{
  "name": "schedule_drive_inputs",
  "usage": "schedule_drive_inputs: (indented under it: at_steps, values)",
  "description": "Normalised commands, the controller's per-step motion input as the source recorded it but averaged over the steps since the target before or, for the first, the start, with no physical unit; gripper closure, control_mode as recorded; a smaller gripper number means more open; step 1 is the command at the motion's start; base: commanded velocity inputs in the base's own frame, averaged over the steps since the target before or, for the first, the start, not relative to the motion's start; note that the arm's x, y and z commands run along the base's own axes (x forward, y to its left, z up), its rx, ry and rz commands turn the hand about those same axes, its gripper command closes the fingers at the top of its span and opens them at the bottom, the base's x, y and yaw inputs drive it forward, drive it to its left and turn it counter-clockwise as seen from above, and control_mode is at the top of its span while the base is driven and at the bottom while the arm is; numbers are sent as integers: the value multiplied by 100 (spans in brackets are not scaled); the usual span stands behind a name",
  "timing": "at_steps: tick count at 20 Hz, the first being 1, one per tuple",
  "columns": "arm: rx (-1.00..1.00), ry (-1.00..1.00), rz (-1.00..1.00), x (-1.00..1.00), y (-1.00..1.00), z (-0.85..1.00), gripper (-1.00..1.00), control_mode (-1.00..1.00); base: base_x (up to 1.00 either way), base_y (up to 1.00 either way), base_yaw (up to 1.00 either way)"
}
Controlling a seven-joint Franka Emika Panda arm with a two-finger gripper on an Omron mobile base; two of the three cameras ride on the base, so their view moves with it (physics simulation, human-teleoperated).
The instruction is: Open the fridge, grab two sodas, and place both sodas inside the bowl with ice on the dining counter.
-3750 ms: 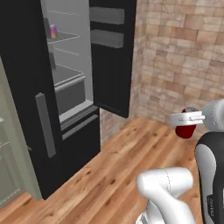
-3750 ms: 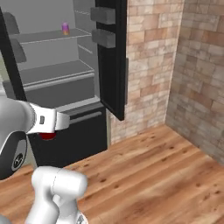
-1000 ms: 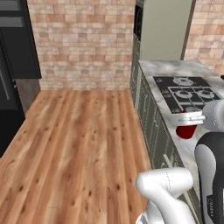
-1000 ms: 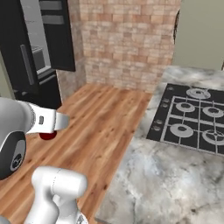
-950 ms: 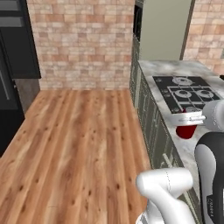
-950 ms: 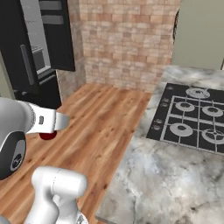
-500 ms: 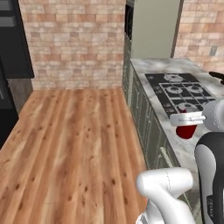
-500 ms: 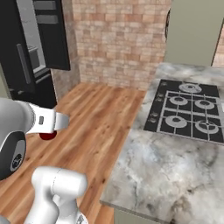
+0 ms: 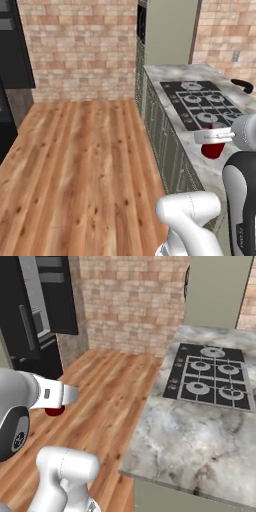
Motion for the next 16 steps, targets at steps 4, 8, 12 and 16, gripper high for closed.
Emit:
schedule_drive_inputs:
  at_steps: [4,8,12,16]
  values:
    - [0,0,0,0,0,0,100,100,-100,-63,-16]
    - [0,0,0,0,0,0,100,100,-100,-59,-17]
    - [0,0,0,0,0,0,100,100,-100,-54,-17]
    - [0,0,0,0,0,0,100,100,-83,29,-2]
